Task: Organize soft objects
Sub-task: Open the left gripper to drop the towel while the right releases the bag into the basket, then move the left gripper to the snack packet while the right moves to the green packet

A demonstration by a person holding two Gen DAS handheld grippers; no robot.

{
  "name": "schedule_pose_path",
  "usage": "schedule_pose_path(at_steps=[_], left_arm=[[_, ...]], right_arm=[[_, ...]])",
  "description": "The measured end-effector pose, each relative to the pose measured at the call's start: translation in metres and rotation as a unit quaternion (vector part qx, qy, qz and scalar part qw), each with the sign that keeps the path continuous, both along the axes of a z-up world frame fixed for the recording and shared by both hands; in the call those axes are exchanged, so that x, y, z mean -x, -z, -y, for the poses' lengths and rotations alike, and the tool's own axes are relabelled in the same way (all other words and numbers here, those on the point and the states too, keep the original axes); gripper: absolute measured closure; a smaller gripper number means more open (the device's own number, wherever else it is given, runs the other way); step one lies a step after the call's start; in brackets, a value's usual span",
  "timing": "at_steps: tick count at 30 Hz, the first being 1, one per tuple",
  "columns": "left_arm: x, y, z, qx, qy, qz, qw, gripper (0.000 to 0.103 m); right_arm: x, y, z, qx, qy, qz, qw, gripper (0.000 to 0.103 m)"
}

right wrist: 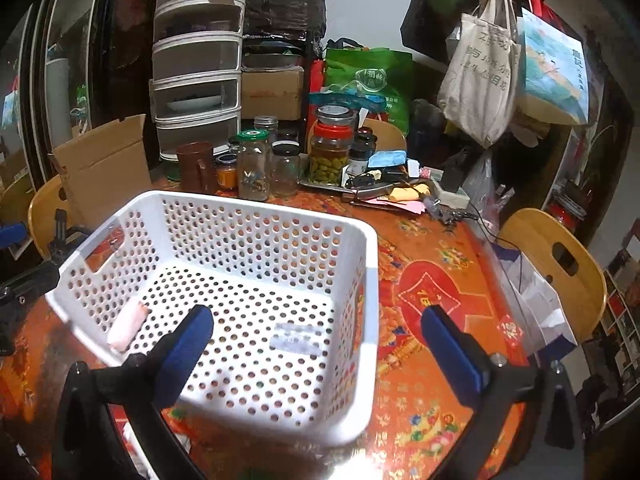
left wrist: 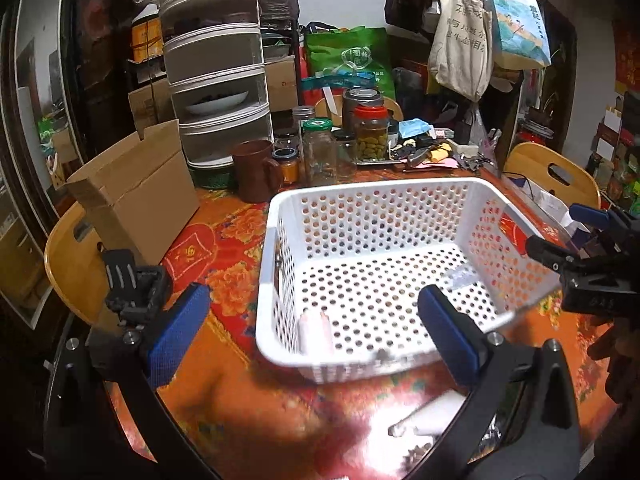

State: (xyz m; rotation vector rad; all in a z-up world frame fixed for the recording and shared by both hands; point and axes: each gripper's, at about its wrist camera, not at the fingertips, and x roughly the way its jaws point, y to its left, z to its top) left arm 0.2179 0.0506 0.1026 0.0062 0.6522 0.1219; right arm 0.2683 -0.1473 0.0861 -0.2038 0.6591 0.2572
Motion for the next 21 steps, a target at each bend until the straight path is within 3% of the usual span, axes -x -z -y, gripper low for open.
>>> schedule_pose_path(at_steps=[4,11,15,21], left_arm=[[0.029,0.003,0.0,-0.004,0.0,0.002,1.0,0.0],[0.082,0.019,-0.013,0.023,-0.008,-0.009,0.9997,0.0],[0.118,0.045,-0.023,0.032,-0.018,-0.023,0.9991,0.0],[0.149,0.108,-0.032,0.057,-0.037,-0.069,0.9953,0.0]], right_arm=[[0.023,-0.003,0.008,-0.01,-0.006,0.01,1.0,0.0],[0.064,0.009,0.028,-0.035,-0.03,0.0,0.999,0.0],[0.09,0.033,0.049,-0.053,-0.041,-0.025,0.997,0.0],[0.115,0.087,0.063,-0.061,-0.037,-0.075,0.995,0.0]])
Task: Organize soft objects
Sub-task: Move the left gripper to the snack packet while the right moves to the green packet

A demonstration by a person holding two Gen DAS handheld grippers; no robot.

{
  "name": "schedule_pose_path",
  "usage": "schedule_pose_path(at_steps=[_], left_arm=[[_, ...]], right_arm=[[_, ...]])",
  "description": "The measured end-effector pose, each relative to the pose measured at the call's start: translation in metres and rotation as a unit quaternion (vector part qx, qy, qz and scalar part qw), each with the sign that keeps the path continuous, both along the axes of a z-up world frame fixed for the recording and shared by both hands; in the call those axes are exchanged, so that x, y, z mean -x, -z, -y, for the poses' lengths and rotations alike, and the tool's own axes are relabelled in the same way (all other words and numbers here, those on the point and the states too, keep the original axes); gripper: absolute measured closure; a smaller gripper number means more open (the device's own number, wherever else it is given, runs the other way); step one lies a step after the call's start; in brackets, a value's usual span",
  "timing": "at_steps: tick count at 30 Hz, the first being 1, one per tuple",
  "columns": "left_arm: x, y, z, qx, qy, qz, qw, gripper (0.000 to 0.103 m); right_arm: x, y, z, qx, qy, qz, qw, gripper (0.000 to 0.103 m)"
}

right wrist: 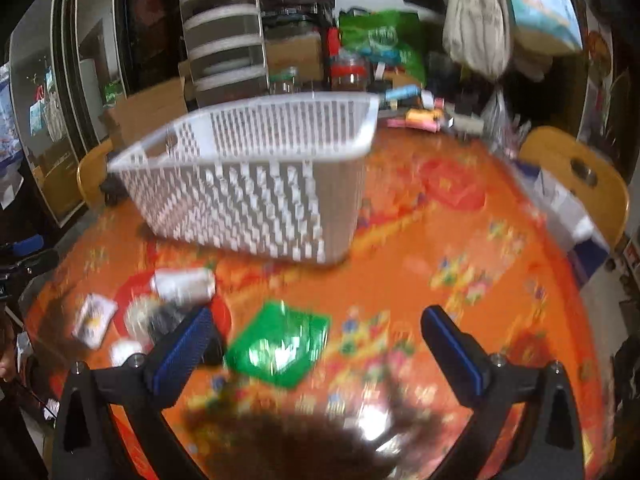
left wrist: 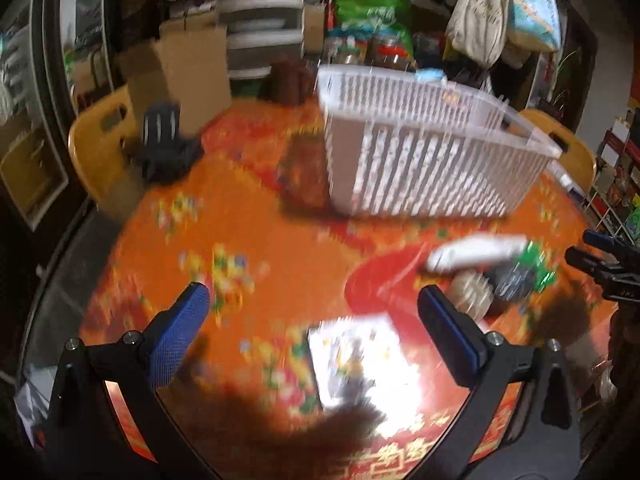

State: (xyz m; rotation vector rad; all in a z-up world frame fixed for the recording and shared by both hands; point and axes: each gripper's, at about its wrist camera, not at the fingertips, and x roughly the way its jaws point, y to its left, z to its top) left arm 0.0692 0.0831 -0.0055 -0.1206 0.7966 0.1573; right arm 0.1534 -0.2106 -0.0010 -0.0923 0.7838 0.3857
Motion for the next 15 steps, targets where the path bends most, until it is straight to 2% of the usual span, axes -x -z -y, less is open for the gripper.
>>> schedule_pose_path(at_steps=[3,7,11,15], left_arm=[[0.003,0.025,0.002,0.015,0.005,-0.022,0.9996,0.0],[0.0,0.049,0.011,0.021,0.015,-0.044,0.9987,0.0],[-0.001,0.061,0.016,0.028,0.018,-0.053,0.998,0.0],[-0.002,0.062,0.02,0.017,0.015,-0.051,0.9984,0.0]], right_arm=[[0.004,0.021,-0.002,-0.008,-0.007,-0.025,1.0,0.0],[0.005,0.034,-0.01,-0.01,-0.014,-0.032,0.999,0.002],[0.003,0.041,-0.025,0.005,-0.029,-0.041,0.999,0.009],[-0.002,0.047,-0.03,0.02,-0.034,-0.053,0.998,0.018]])
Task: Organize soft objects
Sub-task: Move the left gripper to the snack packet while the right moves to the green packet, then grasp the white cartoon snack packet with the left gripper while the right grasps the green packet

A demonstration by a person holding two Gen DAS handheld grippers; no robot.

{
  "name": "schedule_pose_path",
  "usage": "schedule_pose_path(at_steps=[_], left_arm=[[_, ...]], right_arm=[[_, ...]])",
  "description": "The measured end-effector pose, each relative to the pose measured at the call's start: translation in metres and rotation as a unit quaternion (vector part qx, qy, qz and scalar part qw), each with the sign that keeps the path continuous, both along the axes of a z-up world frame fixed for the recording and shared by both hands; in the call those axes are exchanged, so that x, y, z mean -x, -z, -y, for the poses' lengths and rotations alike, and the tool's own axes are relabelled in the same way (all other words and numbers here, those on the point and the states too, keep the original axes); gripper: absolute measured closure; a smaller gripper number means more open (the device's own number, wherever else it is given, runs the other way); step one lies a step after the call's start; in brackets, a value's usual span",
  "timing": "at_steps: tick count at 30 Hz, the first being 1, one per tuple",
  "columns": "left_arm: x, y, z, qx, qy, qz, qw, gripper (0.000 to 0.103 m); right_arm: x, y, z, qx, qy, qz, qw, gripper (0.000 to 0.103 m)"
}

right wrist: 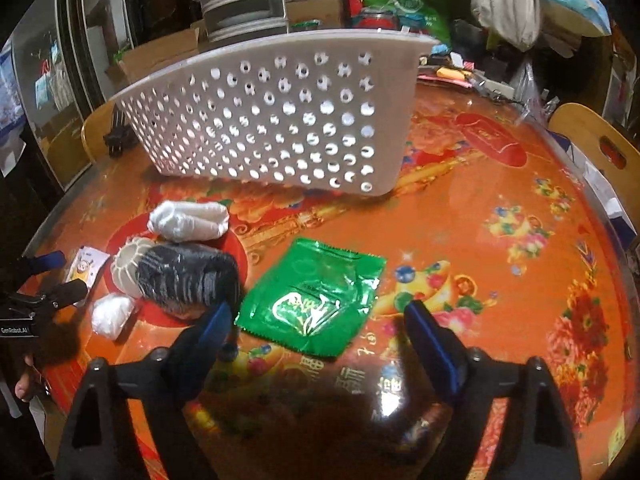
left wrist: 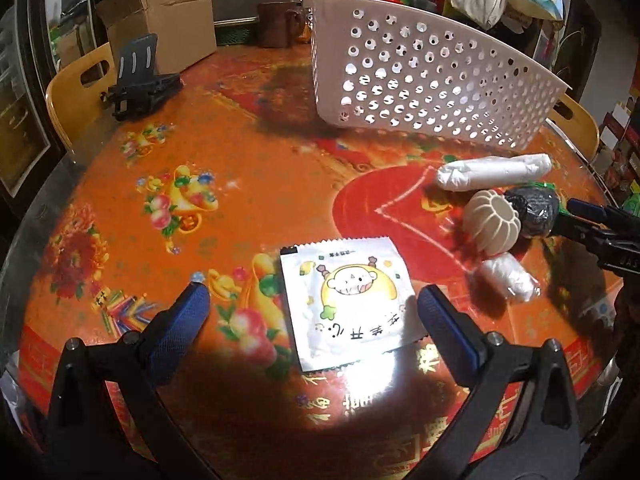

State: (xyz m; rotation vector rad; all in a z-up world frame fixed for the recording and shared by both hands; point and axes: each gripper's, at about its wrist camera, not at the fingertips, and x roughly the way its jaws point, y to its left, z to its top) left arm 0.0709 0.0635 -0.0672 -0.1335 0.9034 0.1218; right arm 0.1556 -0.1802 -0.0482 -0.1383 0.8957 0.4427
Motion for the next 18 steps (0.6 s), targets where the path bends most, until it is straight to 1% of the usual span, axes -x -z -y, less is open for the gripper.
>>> schedule_pose_path(at_steps=[7,9,10,13,14,15,16,18], left_arm=[[-0.005,0.0,0.004,-0.014,-0.002,0.001,0.9999,0.0],[-0.005,0.0,0.007,-0.015,0.0,0.004,0.9999,0.0],[-0.004,0.001,0.007,-0.016,0.0,0.005,0.9999,0.0],[-0.004,0.001,0.011,-0.017,0.003,0.011,0.9998,0.0],[-0.004,0.001,0.013,-0.018,0.004,0.012,0.9998,0.0],[-0.005,0.001,0.015,-0.019,0.005,0.014,0.9997,0.0],[-0.005,0.001,0.016,-0.019,0.007,0.015,0.9997,0.002],[-0.004,0.0,0.018,-0.02,0.008,0.02,0.9996,0.01]], right_arm=[[-0.005,0.003,-0.014,0.031,-0.009,-0.007,0.999,0.019],[-0.006,0.004,-0.018,0.042,-0.011,-0.005,0.999,0.021],[-0.007,0.004,-0.02,0.049,-0.01,-0.003,0.999,0.023],[-0.009,0.004,-0.023,0.048,-0.012,-0.001,0.999,0.028],[-0.01,0.003,-0.023,0.048,-0.013,-0.001,0.999,0.032],[-0.009,0.003,-0.024,0.047,-0.015,0.001,0.999,0.033],[-0.009,0.002,-0.023,0.047,-0.015,0.002,0.999,0.034],[-0.009,0.002,-0.023,0.047,-0.016,0.002,0.999,0.035]])
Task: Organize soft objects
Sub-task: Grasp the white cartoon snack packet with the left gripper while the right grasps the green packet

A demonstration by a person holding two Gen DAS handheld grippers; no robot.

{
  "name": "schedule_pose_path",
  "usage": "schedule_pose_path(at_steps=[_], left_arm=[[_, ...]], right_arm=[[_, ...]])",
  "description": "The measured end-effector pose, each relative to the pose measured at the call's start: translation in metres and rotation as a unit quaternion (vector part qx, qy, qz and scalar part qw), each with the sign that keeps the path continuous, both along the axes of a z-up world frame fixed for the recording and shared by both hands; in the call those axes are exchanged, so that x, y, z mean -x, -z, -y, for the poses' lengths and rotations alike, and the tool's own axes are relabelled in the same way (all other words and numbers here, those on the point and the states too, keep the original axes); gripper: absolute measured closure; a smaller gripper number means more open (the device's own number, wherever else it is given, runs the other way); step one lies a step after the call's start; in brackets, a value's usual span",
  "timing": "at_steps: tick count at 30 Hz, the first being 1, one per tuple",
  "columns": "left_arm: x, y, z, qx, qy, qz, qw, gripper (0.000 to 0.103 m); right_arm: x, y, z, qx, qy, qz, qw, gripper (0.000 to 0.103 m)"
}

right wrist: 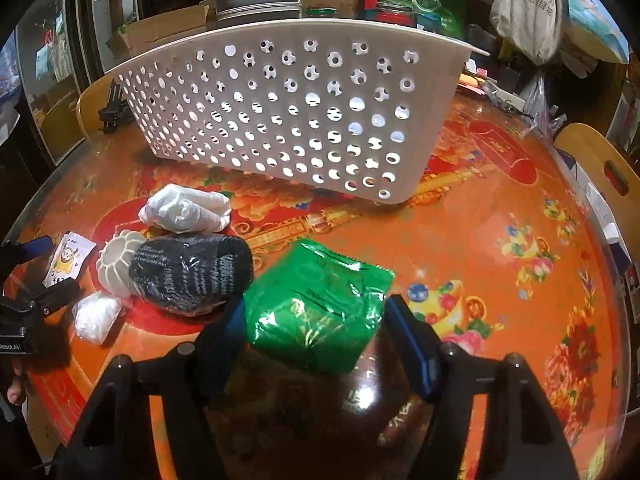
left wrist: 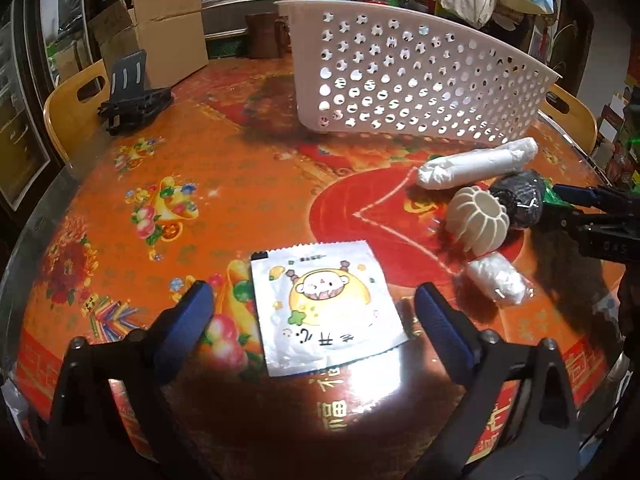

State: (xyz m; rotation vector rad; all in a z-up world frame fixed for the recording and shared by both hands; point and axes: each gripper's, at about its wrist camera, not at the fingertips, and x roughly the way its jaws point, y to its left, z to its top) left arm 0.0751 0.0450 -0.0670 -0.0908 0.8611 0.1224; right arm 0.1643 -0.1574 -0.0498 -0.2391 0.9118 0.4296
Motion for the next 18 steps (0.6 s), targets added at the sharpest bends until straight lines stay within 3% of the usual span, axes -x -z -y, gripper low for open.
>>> schedule_pose_path(at_steps=[2,7,12,14,18], left_arm=[[0.002,-0.002,0.002,-0.001,0.002,0.006,1.0,0.031],[0.004,-0.006,0.006,-0.002,0.014,0.008,0.9999,0.057],[0.01,-0.008,0.011,0.002,0.024,0.01,0.9996,0.069],[0.012,-0.008,0.011,0.008,0.03,0.013,0.9994,0.081],[0.016,-0.01,0.012,0.017,0.037,0.024,0.9989,0.084]], right_arm=[[0.001,0.0,0.0,-0.001,-0.001,0.001,1.0,0.039],[0.001,0.0,0.001,-0.004,-0.001,0.001,1.0,0.042],[0.001,-0.001,0.004,-0.007,0.0,0.0,1.0,0.043],[0.001,-0.001,0.005,-0.007,0.001,0.001,1.0,0.044],[0.001,-0.001,0.005,-0.008,0.002,0.001,1.0,0.045]])
